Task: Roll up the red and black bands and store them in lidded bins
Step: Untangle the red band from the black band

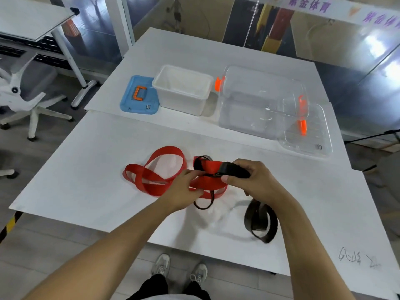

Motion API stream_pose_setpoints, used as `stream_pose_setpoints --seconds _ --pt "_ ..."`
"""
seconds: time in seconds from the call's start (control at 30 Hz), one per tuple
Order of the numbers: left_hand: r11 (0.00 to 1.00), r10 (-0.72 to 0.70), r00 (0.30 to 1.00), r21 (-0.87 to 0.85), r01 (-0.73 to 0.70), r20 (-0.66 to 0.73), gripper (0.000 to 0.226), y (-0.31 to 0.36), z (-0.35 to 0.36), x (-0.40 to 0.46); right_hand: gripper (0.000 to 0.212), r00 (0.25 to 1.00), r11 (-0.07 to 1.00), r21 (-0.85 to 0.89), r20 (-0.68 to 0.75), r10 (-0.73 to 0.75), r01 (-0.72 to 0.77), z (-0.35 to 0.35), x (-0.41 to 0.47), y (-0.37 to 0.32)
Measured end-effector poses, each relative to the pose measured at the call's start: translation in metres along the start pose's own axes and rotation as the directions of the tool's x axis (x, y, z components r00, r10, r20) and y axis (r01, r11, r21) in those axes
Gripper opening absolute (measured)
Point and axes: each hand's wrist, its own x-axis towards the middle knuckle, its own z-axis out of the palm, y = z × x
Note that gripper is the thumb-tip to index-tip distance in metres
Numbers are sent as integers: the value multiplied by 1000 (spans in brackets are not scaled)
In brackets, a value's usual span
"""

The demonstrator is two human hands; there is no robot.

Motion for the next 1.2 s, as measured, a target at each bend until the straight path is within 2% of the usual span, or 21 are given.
stream_pose_setpoints --seconds 0.13,0.2,0.3,0.4,0.47,0.53,0.6,0.67,0.73,0.8,0.93,1.1,1.2 --pt "987 110 993 110 -115 53 12 12 1 -1 6 995 1000 -20 -103 -13 11 -3 -6 5" --pt "984 148 986 92 -156 83 8 14 3 -5 7 972 999 -13 -231 35 -39 -4 -7 12" --pt "950 210 963 198 -241 167 17 13 5 -15 32 872 990 26 -472 134 -138 -9 -2 30" --pt "910 180 952 325 -257 248 13 7 4 -23 56 755 966 146 -603 258 -214 -13 4 40" --pt "865 129 935 424 -270 332 14 -3 6 -27 52 668 920 329 -638 382 -211 -20 7 40" --pt "821 86 932 505 -267 353 10 -18 7 -33 44 605 857 488 -637 479 -165 -33 8 38" --pt "781 88 963 581 -226 256 13 -36 5 -37 45 623 847 518 -623 473 -124 -50 11 38" --pt "733 140 986 660 -168 95 13 -55 0 -38 46 659 865 478 -602 451 -154 -60 12 38" --pt "734 172 984 672 -96 -48 9 -68 -2 -37 47 686 865 476 -576 444 -160 -63 12 41" --pt "726 151 976 688 -2 -157 11 -75 -5 -34 45 677 861 483 -581 453 -161 -65 7 42" --pt "645 21 970 745 171 -241 16 -84 -22 -27 35 664 911 343 -630 403 -227 -78 -4 43" --pt "651 -88 937 692 311 -338 20 -98 -37 -23 43 563 943 280 -756 333 -182 -105 -7 46" --pt "669 -147 926 654 353 -349 25 -103 -34 -20 37 564 964 226 -782 267 -142 -116 -6 51"
